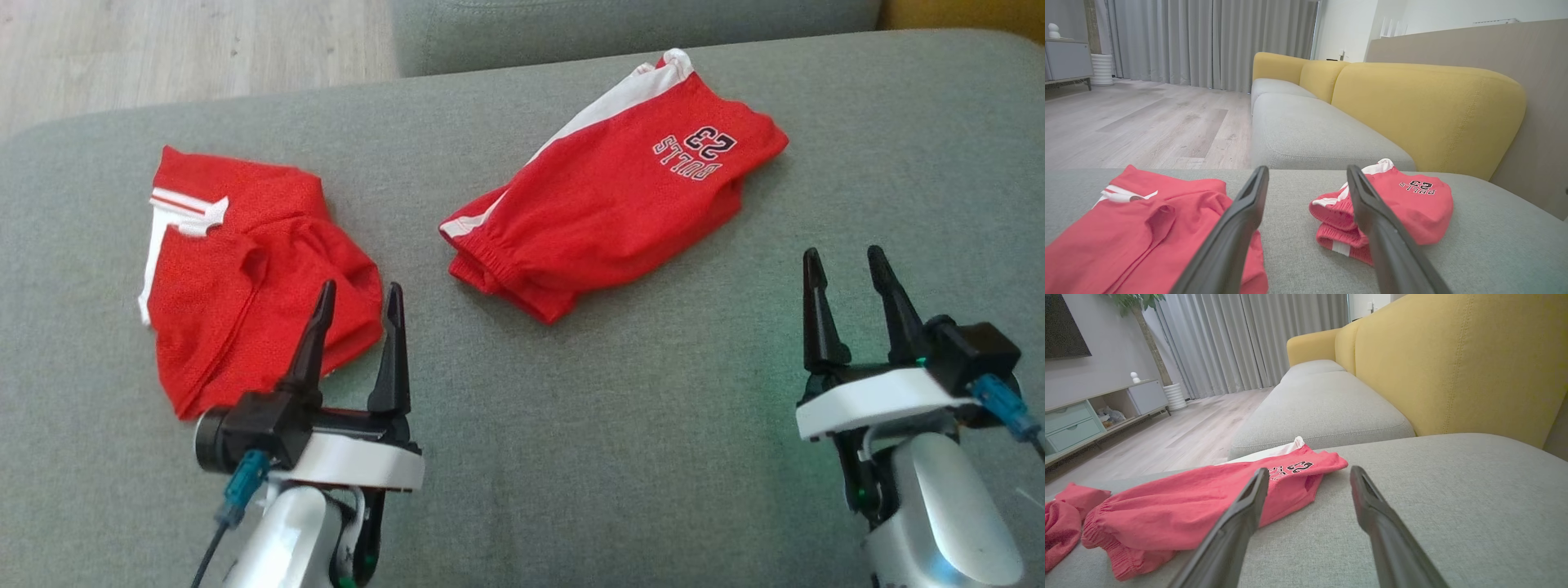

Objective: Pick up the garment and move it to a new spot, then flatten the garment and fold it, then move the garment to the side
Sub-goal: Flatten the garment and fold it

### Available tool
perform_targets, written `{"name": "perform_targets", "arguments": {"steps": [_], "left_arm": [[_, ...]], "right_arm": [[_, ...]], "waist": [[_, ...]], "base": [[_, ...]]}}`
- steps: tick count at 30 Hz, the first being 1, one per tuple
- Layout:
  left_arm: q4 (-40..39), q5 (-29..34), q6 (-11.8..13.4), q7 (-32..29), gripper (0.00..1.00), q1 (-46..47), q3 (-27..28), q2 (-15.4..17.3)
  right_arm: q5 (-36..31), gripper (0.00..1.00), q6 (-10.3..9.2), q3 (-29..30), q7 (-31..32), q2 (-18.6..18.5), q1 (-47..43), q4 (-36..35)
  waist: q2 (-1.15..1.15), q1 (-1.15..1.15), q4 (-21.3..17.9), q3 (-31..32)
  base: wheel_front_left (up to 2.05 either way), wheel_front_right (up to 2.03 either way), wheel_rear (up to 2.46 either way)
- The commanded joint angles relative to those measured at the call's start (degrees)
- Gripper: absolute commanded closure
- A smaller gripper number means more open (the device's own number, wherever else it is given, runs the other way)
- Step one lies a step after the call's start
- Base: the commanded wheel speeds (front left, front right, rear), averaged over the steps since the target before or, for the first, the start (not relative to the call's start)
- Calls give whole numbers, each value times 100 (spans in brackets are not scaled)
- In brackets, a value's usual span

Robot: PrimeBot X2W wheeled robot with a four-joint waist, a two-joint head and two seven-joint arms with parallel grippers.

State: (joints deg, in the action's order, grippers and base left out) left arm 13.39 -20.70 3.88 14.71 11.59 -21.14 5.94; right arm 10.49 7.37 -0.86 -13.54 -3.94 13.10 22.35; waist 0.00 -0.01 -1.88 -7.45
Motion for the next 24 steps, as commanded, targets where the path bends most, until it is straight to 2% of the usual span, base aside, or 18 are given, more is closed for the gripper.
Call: {"name": "perform_targets", "arguments": {"steps": [1, 7, 10, 14, 18, 24], "left_arm": [[-190, 107, -67, 29, 0, 127, 259, -23], [-213, 333, -238, 29, 0, 261, 340, -144], [-244, 410, -292, 29, 0, 363, 371, -188], [-249, 469, -387, 29, 0, 554, 334, -244], [-244, 461, -442, 29, 0, 771, 251, -289], [-254, 345, -431, 29, 0, 965, 77, -303]], "right_arm": [[-62, 0, 12, -111, 32, 52, 100, -295], [-196, 0, 12, -9, 252, 49, 331, -629], [-99, 0, 12, 157, 537, -86, 789, -712], [65, 0, 12, 350, 1094, -480, 1511, -611], [95, 0, 12, 410, 1573, -899, 2262, -118], [-81, 0, 12, 670, 1878, -1161, 2944, 987]], "waist": [[0, 1, 30, -54], [0, 1, 191, -385], [0, 1, 294, -612], [0, 1, 531, -908], [0, 1, 848, -1213], [0, 1, 1210, -1524]], "base": [[0, 0, 0], [0, 0, 0], [0, 0, 0], [0, 0, 0], [0, 0, 0], [0, 0, 0]]}}
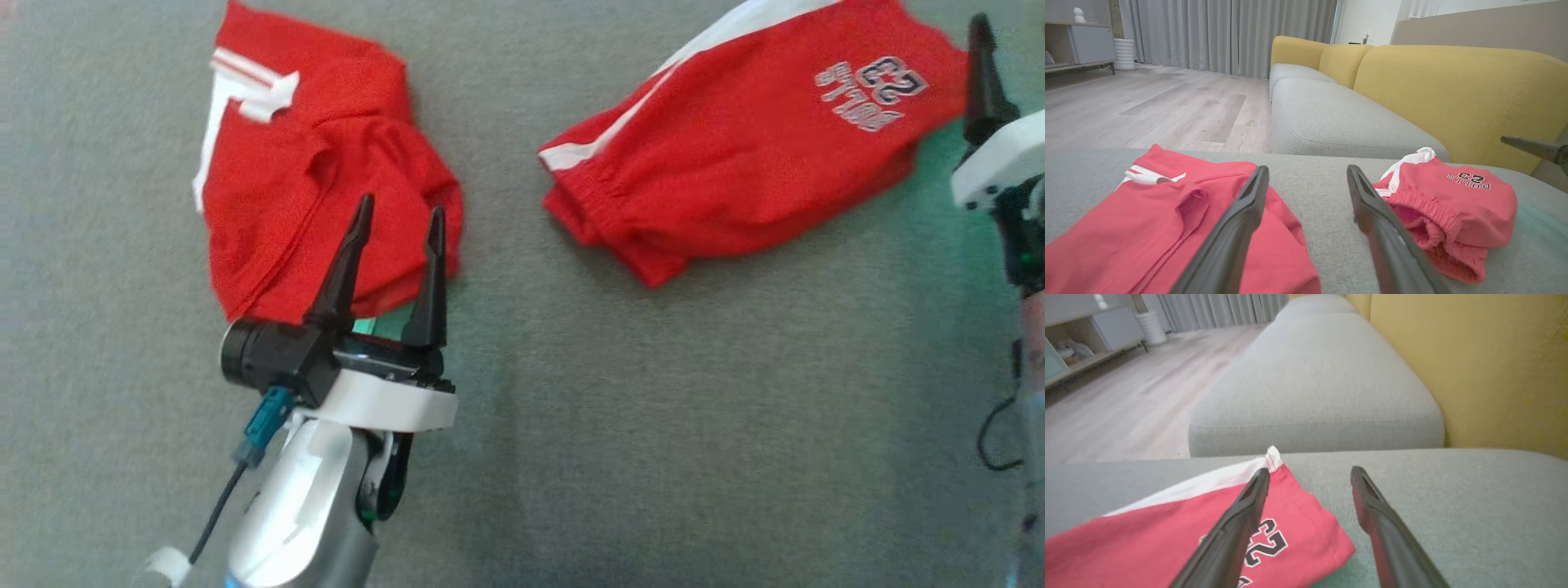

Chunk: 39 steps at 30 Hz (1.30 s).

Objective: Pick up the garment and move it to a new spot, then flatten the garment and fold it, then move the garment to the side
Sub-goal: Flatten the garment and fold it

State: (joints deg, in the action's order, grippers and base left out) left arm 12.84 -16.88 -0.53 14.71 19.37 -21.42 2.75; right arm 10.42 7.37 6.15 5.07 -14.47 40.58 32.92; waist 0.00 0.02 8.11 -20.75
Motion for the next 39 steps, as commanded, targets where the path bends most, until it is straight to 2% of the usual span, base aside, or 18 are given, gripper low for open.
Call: {"name": "perform_targets", "arguments": {"steps": [1, 11, 19, 21, 27, 31, 35, 39], "left_arm": [[-199, -37, 11, 29, 0, 188, 105, 16], [-269, -155, 130, 29, 0, 415, -145, 14], [-305, -214, 207, 29, 0, 521, -235, 13], [-304, -219, 225, 29, 0, 519, -229, 13], [-281, -187, 231, 29, 0, 467, -162, 13], [-252, -145, 192, 29, 0, 420, -102, 13], [-231, -128, 164, 29, 0, 337, -40, 13], [-200, -111, 145, 29, 0, 202, -3, 13]], "right_arm": [[-75, 0, 12, -31, 16, -107, 196, -70], [-434, 0, 12, 202, 426, -343, 926, 1588], [-550, 0, 12, -318, 612, -411, 1220, 2331], [-441, 100, 12, -577, 693, -384, 1253, 2454], [-15, 100, 12, -1201, 571, -505, 1287, 2471], [280, 100, 12, -1409, 358, -659, 1193, 2398], [545, 100, 12, -1471, 212, -822, 960, 2337], [719, 100, 12, -1174, 31, -991, 639, 2389]], "waist": [[0, -2, 212, -194], [0, -2, 521, -497], [0, -2, 558, -558], [0, -2, 521, -532], [0, -2, 295, -376], [0, -2, 99, -189], [0, -2, -105, 40], [0, -2, -291, 274]], "base": [[0, 0, 0], [0, 0, 0], [0, 0, 0], [0, 0, 0], [0, 0, 0], [0, 0, 0], [0, 0, 0], [0, 0, 0]]}}
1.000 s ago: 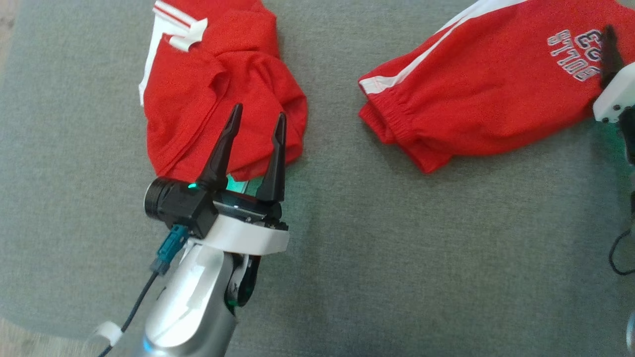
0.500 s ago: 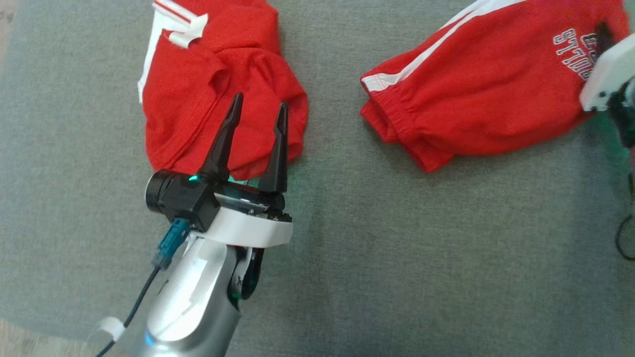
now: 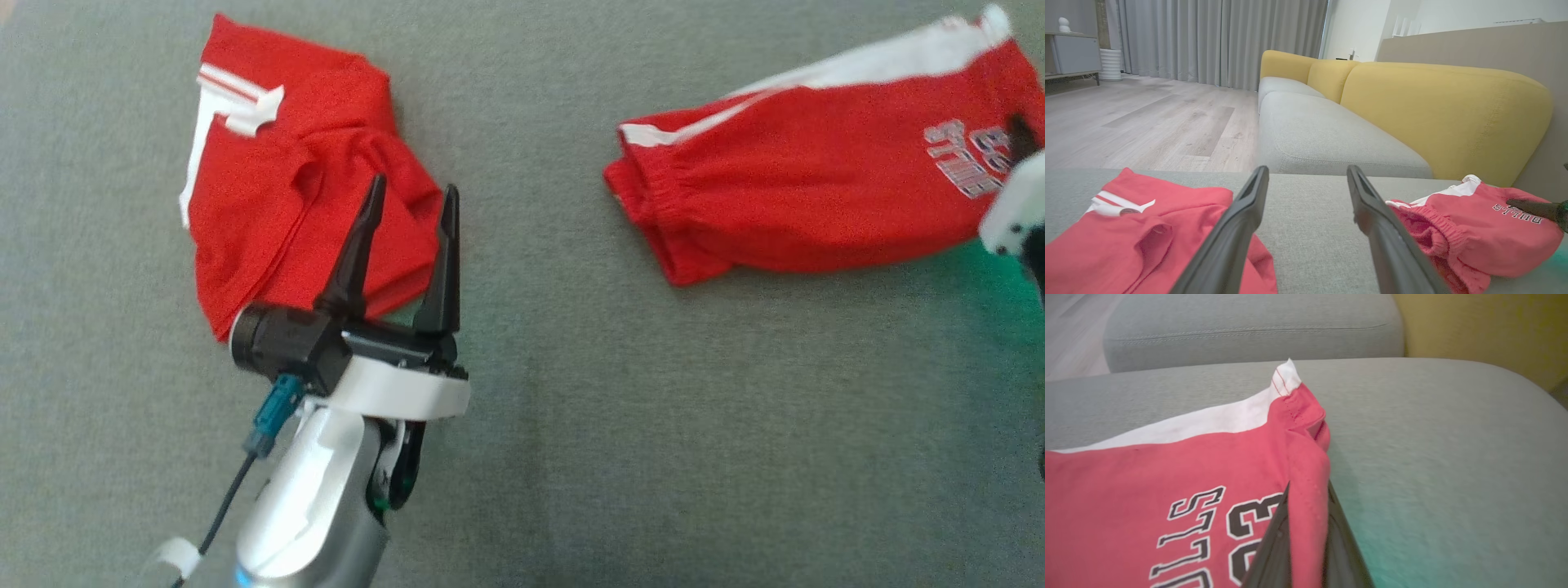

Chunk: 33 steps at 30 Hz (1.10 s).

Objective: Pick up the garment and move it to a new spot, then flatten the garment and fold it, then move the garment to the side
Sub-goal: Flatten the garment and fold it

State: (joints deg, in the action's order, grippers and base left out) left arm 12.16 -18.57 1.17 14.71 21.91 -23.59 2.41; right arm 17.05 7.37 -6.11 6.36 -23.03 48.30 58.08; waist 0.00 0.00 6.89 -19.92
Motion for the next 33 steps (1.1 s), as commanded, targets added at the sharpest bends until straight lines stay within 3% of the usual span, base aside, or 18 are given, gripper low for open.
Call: {"name": "perform_targets", "arguments": {"steps": [1, 12, 20, 26, 33], "left_arm": [[-121, 64, -30, 29, 0, -89, 225, 47], [-83, 161, -113, 29, 0, -382, 319, 47], [-107, 220, -150, 29, 0, -522, 427, 47], [-83, 223, -133, 29, 0, -577, 466, 47], [-52, 238, -137, 29, 0, -709, 564, 47]], "right_arm": [[98, 100, 12, 159, -138, -149, -217, -104], [-50, 100, 12, 1066, -600, -227, -1071, 46], [-283, 100, 12, 1487, -1122, 47, -1092, -232], [-290, 100, 12, 1417, -1434, 463, -1105, -662], [80, 100, 12, 800, -1641, 919, -1275, -1432]], "waist": [[0, 0, -210, 244], [0, 0, -353, 619], [0, 0, -316, 693], [0, 0, -255, 924], [0, 0, -183, 1202]], "base": [[0, 0, 0], [0, 0, 0], [0, 0, 0], [0, 0, 0], [0, 0, 0]]}}
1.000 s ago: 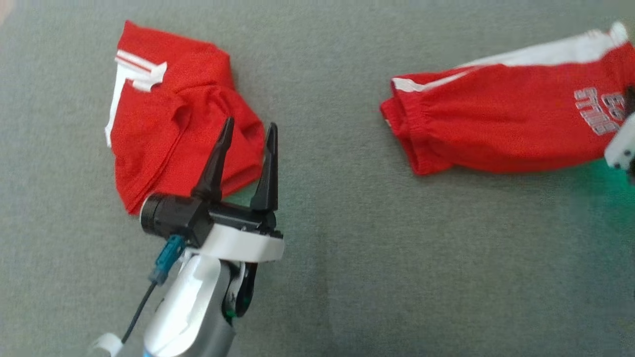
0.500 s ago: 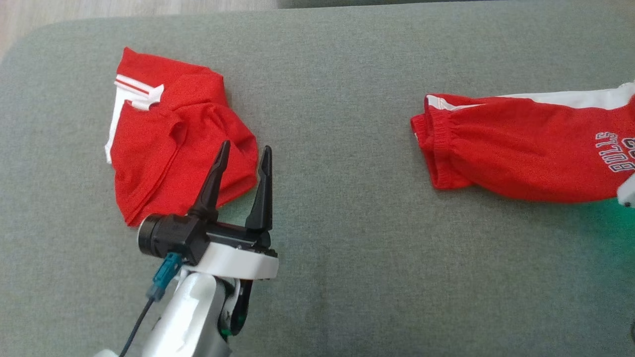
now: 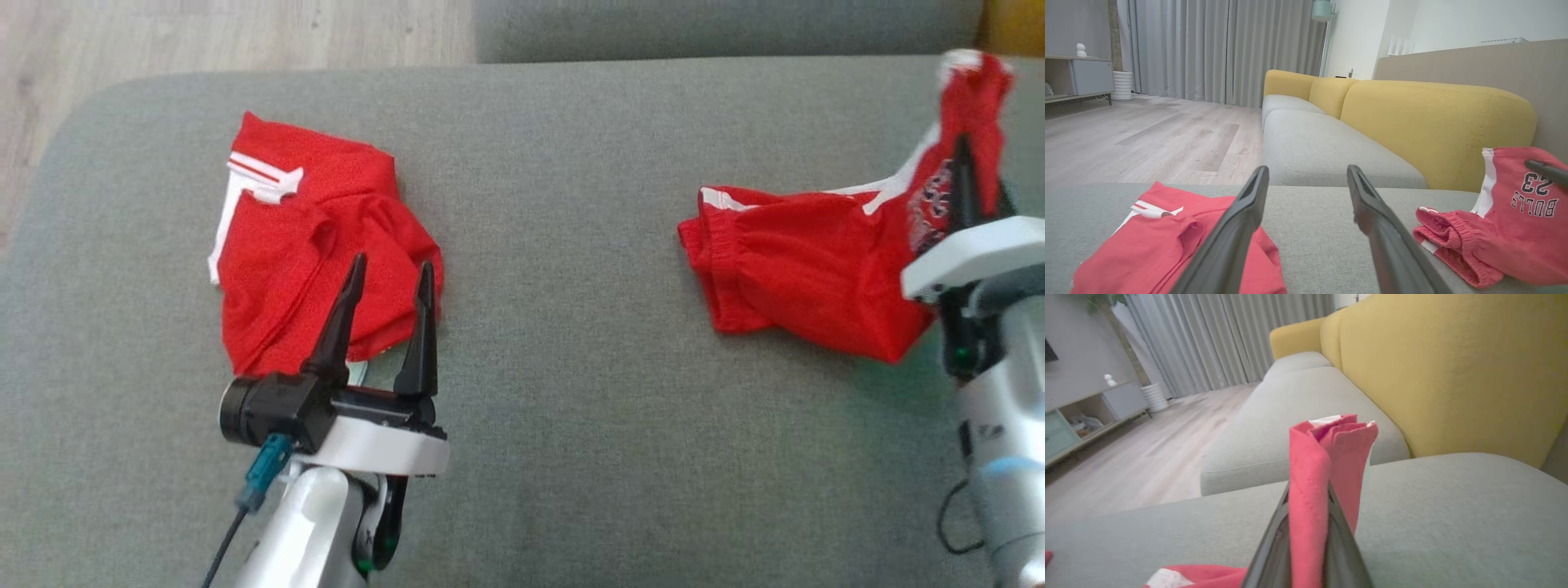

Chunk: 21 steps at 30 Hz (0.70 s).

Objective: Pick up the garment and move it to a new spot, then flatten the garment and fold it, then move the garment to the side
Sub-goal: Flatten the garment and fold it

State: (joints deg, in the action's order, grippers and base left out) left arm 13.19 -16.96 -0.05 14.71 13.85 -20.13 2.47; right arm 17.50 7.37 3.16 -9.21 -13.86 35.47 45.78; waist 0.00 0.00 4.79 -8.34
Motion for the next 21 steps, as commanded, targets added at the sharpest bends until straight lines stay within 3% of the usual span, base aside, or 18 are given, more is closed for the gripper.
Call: {"name": "perform_targets", "arguments": {"steps": [1, 9, 21], "left_arm": [[-154, 84, -17, 29, 0, 80, 231, 41], [-176, 105, -36, 29, 0, -9, 245, 41], [-159, 125, -21, 29, 0, -28, 250, 41]], "right_arm": [[97, 100, 12, -227, -87, 61, -18, -297], [408, 100, 12, -1268, -47, 454, -276, -803], [450, 100, 12, -2460, -13, 465, -490, -372]], "waist": [[0, 0, 39, 68], [0, 0, 210, 120], [0, 0, 322, 81]], "base": [[0, 0, 0], [0, 0, 0], [0, 0, 0]]}}
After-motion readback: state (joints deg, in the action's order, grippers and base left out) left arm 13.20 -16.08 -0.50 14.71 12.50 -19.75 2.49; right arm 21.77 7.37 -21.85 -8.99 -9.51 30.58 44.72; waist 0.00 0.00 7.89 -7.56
